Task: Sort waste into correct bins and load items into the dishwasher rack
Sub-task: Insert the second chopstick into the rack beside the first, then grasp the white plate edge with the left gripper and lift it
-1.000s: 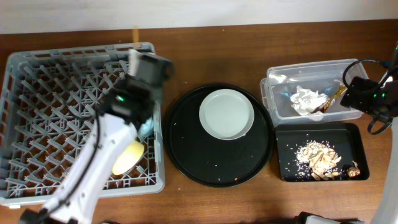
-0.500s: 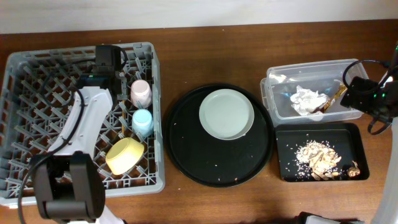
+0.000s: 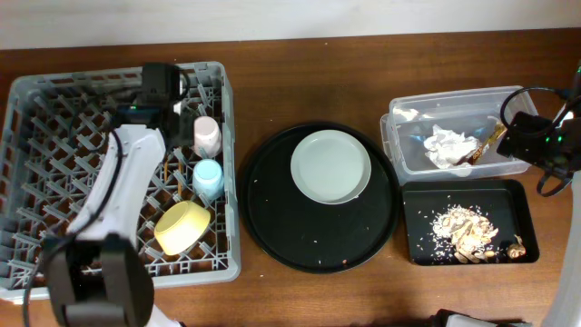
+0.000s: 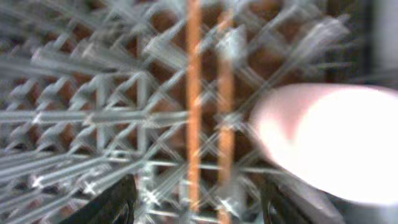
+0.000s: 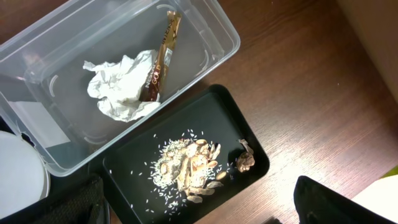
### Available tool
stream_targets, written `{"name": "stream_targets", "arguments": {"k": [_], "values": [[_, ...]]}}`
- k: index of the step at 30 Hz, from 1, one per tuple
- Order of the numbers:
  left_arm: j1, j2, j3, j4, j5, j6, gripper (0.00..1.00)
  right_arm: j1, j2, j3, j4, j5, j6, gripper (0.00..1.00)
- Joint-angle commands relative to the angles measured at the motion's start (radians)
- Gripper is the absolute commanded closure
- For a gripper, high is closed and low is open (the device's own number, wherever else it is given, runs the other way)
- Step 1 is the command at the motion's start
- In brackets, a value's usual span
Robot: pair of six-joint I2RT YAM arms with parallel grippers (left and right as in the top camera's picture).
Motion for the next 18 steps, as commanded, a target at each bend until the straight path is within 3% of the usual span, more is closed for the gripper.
{"name": "stream_targets", "arguments": {"k": [1, 6, 9, 18], "values": [[-0.084, -0.159, 0.076, -0.023, 0.359, -0.14, 0.46, -0.006, 0.001, 0.002, 0.0, 0.019, 0.014, 0.01], [-0.277, -0.14, 0.061, -0.033, 0.363, -0.258, 0.46, -0.006, 0.001, 0.002, 0.0, 0.019, 0.014, 0.01], [-0.395, -0.064, 0.049, -0.032, 0.259, -0.342, 0.46, -0.006, 0.001, 0.002, 0.0, 0.019, 0.014, 0.01], [-0.505, 0.224, 0.049, 0.062, 0.235, -0.343, 0.46, -0.006, 0.001, 0.002, 0.0, 0.019, 0.014, 0.01]]}}
